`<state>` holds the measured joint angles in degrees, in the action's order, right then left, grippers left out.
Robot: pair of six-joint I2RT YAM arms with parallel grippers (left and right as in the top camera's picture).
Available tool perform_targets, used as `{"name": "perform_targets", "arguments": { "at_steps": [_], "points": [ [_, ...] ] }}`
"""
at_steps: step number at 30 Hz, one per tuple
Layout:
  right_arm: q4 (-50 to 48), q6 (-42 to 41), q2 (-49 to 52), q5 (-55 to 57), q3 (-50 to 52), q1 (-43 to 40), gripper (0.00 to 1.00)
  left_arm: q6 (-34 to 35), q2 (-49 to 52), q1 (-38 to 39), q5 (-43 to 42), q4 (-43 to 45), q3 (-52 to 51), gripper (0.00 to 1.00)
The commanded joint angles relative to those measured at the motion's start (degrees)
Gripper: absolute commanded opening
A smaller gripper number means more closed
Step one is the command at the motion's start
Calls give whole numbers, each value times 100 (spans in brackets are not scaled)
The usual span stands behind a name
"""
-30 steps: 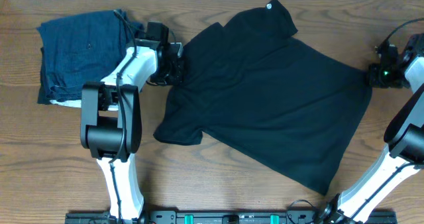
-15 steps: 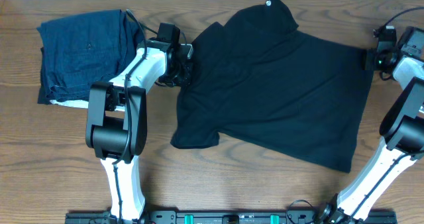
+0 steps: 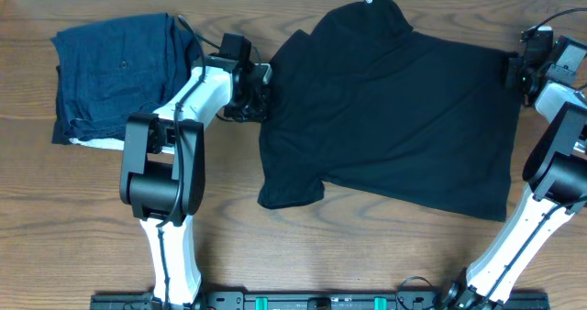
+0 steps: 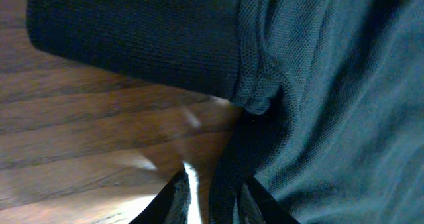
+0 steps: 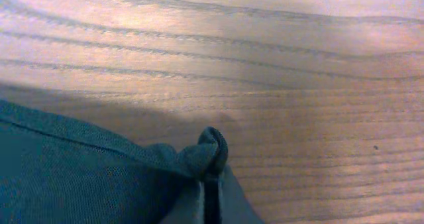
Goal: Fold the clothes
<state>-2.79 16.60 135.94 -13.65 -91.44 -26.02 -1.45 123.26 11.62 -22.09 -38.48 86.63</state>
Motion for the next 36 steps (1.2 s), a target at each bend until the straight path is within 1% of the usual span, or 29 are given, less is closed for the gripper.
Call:
{"name": "perform_targets", "arguments": {
  "at_steps": [1,3,4,5,8,10,12,13,14,17,20,23,27,29,32,33,36],
  "points": [
    [-15,-330,109,138,-155,9,71,26,214,35,0,-98,48,42],
    [37,-400,9,133,-258,0,84,26,153,37,0,-166,179,46],
    [85,-437,-61,118,-304,-2,89,26,90,35,0,-173,225,48],
    [170,-437,-151,109,-369,0,92,24,15,35,0,-168,254,51],
    [522,-431,-437,39,-551,20,94,24,-278,35,2,-26,264,60],
    [898,-433,-706,-157,-658,22,95,24,-461,35,4,184,264,69],
    [1259,-439,-953,-374,-686,22,95,20,-544,35,26,483,264,71],
    [1486,-457,-1095,-516,-686,22,99,0,-551,35,46,651,264,71],
    [1672,-538,-1196,-586,-686,24,99,-4,-549,35,81,809,264,72],
    [2332,-848,-1432,-793,-686,37,99,-42,-417,35,352,1349,262,71],
    [2992,-931,-1484,-955,-686,74,99,-42,-219,35,372,1755,258,71],
    [3598,-929,-1473,-975,-649,144,99,-42,24,37,372,2020,258,71],
    [4048,-929,-1473,-975,-588,278,99,-42,264,35,374,2192,258,70],
    [4232,-929,-1473,-973,-588,348,99,-39,363,35,398,2234,258,64],
    [4441,-929,-1473,-975,-588,448,99,-37,474,35,682,2197,258,57],
    [4503,-929,-1473,-975,-588,481,99,-33,507,35,787,2146,258,53],
    [4723,-929,-1473,-975,-588,586,99,-35,560,35,999,1888,254,47]
  ]
}}
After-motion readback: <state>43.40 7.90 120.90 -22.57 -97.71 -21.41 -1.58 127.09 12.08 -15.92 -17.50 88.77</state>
